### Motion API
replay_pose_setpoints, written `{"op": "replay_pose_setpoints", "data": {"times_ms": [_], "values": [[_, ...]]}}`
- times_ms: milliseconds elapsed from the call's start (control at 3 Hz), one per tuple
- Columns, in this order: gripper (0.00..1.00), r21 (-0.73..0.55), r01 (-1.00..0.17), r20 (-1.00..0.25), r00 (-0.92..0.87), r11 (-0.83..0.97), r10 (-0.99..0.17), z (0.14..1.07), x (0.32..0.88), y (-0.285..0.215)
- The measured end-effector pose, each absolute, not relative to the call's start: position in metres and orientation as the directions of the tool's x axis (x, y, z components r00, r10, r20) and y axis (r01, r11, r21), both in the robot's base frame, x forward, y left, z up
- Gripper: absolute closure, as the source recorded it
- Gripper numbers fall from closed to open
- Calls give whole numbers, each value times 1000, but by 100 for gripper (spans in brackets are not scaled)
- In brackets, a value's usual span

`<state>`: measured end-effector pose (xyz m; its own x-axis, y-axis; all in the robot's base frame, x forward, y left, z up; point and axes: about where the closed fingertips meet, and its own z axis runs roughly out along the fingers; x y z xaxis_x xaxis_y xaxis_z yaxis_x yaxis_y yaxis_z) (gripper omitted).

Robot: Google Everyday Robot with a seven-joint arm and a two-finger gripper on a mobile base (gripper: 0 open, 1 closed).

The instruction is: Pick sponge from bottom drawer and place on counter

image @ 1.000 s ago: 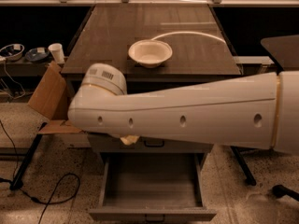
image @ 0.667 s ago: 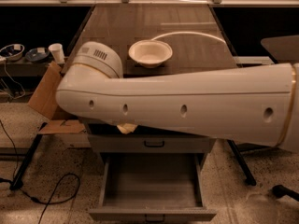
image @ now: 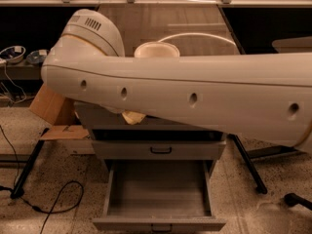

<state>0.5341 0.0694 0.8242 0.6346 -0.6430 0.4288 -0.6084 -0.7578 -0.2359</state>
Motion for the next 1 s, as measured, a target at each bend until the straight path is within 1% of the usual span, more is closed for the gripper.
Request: {"op": "replay_pose_setpoints", "data": {"times_ms": [667,1000], "values": [[100,-256,-595,450,624,-762,-639,836,533,68],[100,-303,-564,528,572,-768,-628,884,546,64]]}}
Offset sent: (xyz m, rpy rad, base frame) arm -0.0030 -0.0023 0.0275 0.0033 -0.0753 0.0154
